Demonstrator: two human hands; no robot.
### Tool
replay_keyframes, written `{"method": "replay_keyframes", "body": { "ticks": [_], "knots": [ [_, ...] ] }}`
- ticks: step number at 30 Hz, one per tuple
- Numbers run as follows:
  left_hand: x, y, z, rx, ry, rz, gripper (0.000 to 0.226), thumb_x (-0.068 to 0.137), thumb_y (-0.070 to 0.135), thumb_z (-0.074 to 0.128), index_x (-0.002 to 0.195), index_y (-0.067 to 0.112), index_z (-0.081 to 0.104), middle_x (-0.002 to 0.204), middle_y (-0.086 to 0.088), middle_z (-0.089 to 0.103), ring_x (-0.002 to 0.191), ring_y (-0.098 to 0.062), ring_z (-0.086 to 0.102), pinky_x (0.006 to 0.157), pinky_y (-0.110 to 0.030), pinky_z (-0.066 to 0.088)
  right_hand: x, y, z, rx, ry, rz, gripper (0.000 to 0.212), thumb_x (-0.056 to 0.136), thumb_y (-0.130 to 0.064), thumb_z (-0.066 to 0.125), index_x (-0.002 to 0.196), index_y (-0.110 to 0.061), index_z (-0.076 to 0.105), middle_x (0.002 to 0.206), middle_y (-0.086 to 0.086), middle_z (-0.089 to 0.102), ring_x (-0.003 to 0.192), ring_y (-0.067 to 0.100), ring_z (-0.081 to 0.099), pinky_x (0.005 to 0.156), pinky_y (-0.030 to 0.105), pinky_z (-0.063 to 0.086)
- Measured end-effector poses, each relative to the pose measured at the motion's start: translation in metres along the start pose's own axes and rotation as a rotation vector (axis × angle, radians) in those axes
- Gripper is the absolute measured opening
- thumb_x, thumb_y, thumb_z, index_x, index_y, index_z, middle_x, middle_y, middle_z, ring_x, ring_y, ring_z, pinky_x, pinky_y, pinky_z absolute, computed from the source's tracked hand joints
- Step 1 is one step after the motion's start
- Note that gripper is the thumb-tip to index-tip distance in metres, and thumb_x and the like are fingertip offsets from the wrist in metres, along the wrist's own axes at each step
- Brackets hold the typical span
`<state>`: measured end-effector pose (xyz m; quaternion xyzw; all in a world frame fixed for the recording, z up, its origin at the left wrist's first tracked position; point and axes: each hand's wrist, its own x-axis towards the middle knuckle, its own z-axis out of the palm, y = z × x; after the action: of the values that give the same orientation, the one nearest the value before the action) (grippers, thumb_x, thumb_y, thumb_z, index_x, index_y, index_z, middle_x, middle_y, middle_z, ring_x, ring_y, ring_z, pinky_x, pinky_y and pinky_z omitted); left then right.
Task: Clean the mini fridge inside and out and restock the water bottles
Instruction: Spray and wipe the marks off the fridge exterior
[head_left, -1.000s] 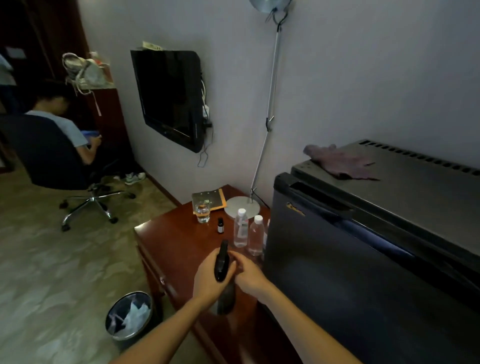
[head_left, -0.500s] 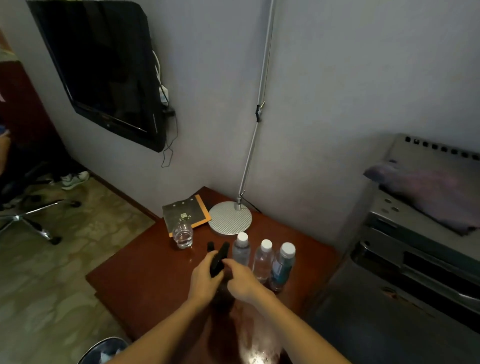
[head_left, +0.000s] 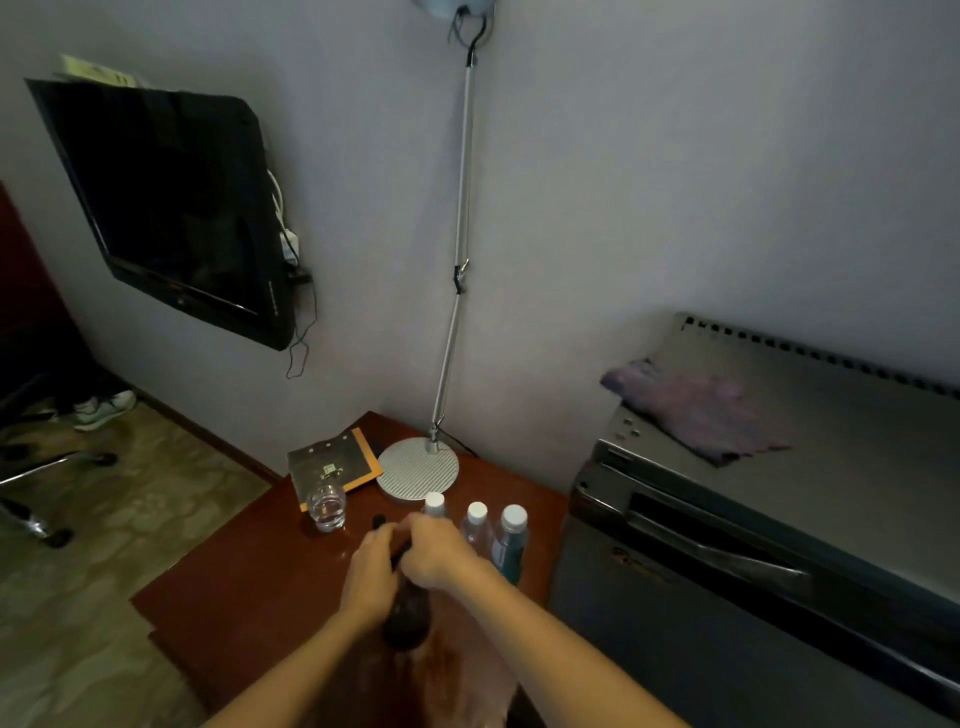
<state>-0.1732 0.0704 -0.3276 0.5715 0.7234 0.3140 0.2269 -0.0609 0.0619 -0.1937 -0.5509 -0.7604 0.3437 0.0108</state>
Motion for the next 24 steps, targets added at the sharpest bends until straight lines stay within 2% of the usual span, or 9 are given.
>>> {"method": "replay_keyframes", "body": {
  "ticks": [2,5,8,11,14,15,17,20,24],
  "knots": [
    [0.002,0.034,-0.022,0.019,0.059,0.074,0.037,0.088,0.012,0.058,0.124,0.017,0.053,0.121,-0.004,0.057,0.112,-0.021,0.057,0.093,-0.038,0.05,-0.028,-0.008,-0.032,-0.089,0.17,-0.048,0.04,0.088,-0.01,0.055,0.128,-0.009,0.054,0.125,0.015,0.057,0.115,0.033,0.056,0.089,0.036,0.048],
    [0.002,0.108,-0.057,0.038,0.186,0.229,0.03,0.088,0.013,0.058,0.118,0.012,0.057,0.117,-0.008,0.058,0.108,-0.023,0.056,0.09,-0.032,0.047,-0.069,-0.008,-0.086,-0.253,0.519,-0.145,0.031,0.088,-0.013,0.055,0.118,-0.004,0.056,0.122,0.016,0.056,0.116,0.034,0.053,0.09,0.036,0.045],
    [-0.02,0.191,-0.081,-0.016,0.27,0.403,0.028,0.09,0.008,0.054,0.118,0.009,0.058,0.119,-0.008,0.056,0.109,-0.019,0.054,0.09,-0.026,0.04,-0.095,0.003,-0.137,-0.414,0.762,-0.129,0.042,0.091,-0.023,0.053,0.13,-0.007,0.047,0.137,0.014,0.044,0.136,0.032,0.032,0.111,0.041,0.025],
    [-0.061,0.248,-0.09,-0.073,0.308,0.551,0.026,0.091,0.006,0.052,0.115,0.007,0.059,0.118,-0.006,0.056,0.103,-0.012,0.049,0.09,-0.021,0.036,-0.111,0.023,-0.173,-0.504,0.735,0.099,0.057,0.094,-0.028,0.046,0.143,-0.005,0.03,0.154,0.018,0.02,0.147,0.031,0.004,0.117,0.049,0.008],
    [-0.092,0.277,-0.091,-0.051,0.309,0.696,0.021,0.089,0.005,0.054,0.108,0.01,0.061,0.112,-0.003,0.055,0.1,-0.007,0.048,0.088,-0.018,0.035,-0.123,0.063,-0.192,-0.461,0.605,0.267,0.066,0.096,-0.028,0.042,0.15,-0.008,0.012,0.159,0.017,0.001,0.146,0.035,-0.007,0.115,0.058,0.003],
    [-0.099,0.282,-0.091,-0.046,0.312,0.717,0.02,0.089,0.005,0.054,0.107,0.011,0.061,0.111,-0.002,0.055,0.099,-0.008,0.049,0.087,-0.017,0.035,-0.125,0.077,-0.195,-0.401,0.533,0.259,0.063,0.098,-0.029,0.037,0.152,-0.011,0.009,0.159,0.014,0.001,0.146,0.035,-0.005,0.115,0.058,0.005],
    [-0.107,0.292,-0.087,-0.044,0.313,0.72,0.019,0.089,0.005,0.054,0.104,0.01,0.063,0.109,-0.001,0.055,0.098,-0.009,0.051,0.085,-0.014,0.036,-0.133,0.098,-0.198,-0.344,0.442,0.173,0.052,0.102,-0.031,0.029,0.15,-0.018,0.016,0.158,0.011,0.013,0.145,0.035,0.009,0.114,0.056,0.016],
    [-0.115,0.31,-0.069,-0.027,0.296,0.745,0.018,0.084,-0.002,0.056,0.097,0.007,0.065,0.102,-0.005,0.058,0.092,-0.015,0.055,0.077,-0.01,0.034,-0.155,0.116,-0.203,-0.366,0.42,0.083,0.046,0.101,-0.021,0.033,0.146,-0.018,0.029,0.151,0.011,0.028,0.14,0.034,0.025,0.111,0.05,0.029],
    [-0.123,0.351,-0.029,-0.058,0.195,0.838,0.021,0.081,-0.005,0.056,0.091,0.011,0.067,0.097,-0.004,0.059,0.087,-0.016,0.058,0.077,-0.02,0.042,-0.19,0.147,-0.216,-0.339,0.41,0.094,0.041,0.097,-0.016,0.039,0.138,-0.017,0.038,0.144,0.014,0.04,0.13,0.035,0.04,0.103,0.047,0.039]
  ]
}}
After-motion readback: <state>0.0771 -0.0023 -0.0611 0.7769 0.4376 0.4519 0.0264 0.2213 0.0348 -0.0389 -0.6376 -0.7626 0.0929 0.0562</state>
